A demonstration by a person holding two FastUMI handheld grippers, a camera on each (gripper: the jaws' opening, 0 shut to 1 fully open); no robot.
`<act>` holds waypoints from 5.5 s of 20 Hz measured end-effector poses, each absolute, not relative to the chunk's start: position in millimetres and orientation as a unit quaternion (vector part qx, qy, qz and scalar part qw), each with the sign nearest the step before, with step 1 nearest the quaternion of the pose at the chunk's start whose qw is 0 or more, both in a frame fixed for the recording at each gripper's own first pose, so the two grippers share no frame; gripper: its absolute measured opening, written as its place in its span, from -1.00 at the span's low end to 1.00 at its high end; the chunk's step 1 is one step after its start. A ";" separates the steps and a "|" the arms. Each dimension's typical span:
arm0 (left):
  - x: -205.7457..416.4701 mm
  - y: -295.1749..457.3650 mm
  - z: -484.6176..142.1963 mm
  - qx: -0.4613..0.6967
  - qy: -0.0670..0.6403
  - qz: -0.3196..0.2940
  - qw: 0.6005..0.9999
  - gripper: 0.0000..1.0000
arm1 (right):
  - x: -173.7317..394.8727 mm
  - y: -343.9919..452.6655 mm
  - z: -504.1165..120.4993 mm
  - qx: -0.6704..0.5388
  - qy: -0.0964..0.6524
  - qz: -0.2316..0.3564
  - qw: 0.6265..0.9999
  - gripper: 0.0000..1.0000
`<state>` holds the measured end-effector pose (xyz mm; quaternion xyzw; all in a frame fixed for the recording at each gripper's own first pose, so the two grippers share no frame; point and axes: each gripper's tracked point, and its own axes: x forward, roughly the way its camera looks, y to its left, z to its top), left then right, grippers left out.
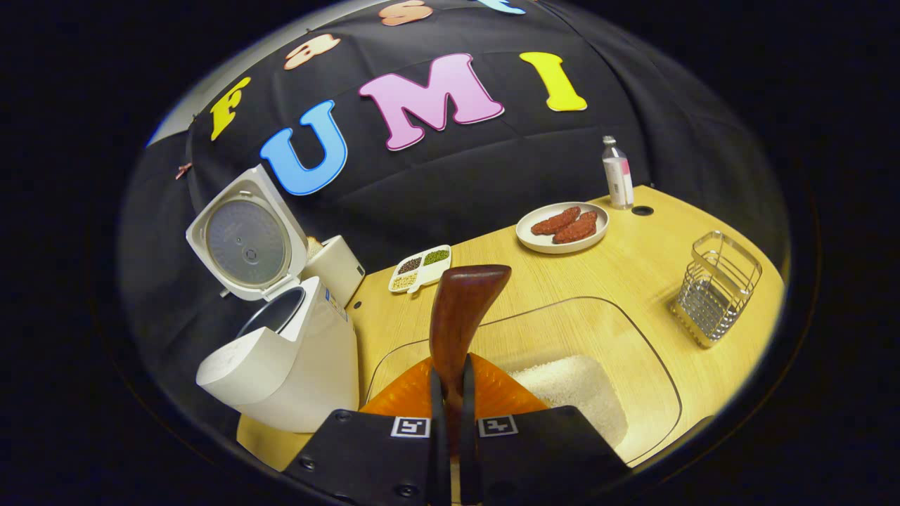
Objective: Close the left gripper, press the button to open the rice cooker; take a wooden spoon from the chopstick holder with the right hand, scoop a spoonful of rice and pour it into the rice cooker, then put the wooden spoon back into the chopstick holder.
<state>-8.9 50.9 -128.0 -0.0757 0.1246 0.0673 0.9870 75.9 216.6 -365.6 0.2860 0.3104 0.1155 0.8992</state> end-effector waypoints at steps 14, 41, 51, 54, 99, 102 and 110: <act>-3.2 35.9 -109.6 -0.074 0.113 0.054 0.989 0.91 | 79.8 180.5 -365.6 0.505 0.314 0.060 0.802 -0.80; -12.5 42.8 -109.6 -0.067 0.102 0.012 0.992 0.91 | 117.6 195.4 -130.8 0.605 0.233 0.121 0.751 -0.80; -8.2 58.7 -117.8 -0.088 0.096 0.019 0.991 0.91 | 152.4 337.0 -111.0 0.588 0.245 0.164 0.753 -0.80; -5.3 64.6 -121.4 -0.079 0.099 0.016 0.992 0.91 | 165.5 376.5 -118.4 0.541 0.243 0.176 0.785 -0.81; -42.8 102.1 -131.5 -0.083 0.097 0.049 0.991 0.91 | 136.0 528.5 -79.9 -0.158 -0.008 0.395 0.905 -0.81; -41.6 101.7 -132.3 -0.085 0.098 0.050 0.990 0.91 | 131.8 534.0 -79.9 -0.192 -0.027 0.400 0.896 -0.81; -38.7 98.6 -131.6 -0.083 0.096 0.052 0.991 0.91 | 138.2 529.0 -81.6 -0.131 0.019 0.400 0.907 -0.81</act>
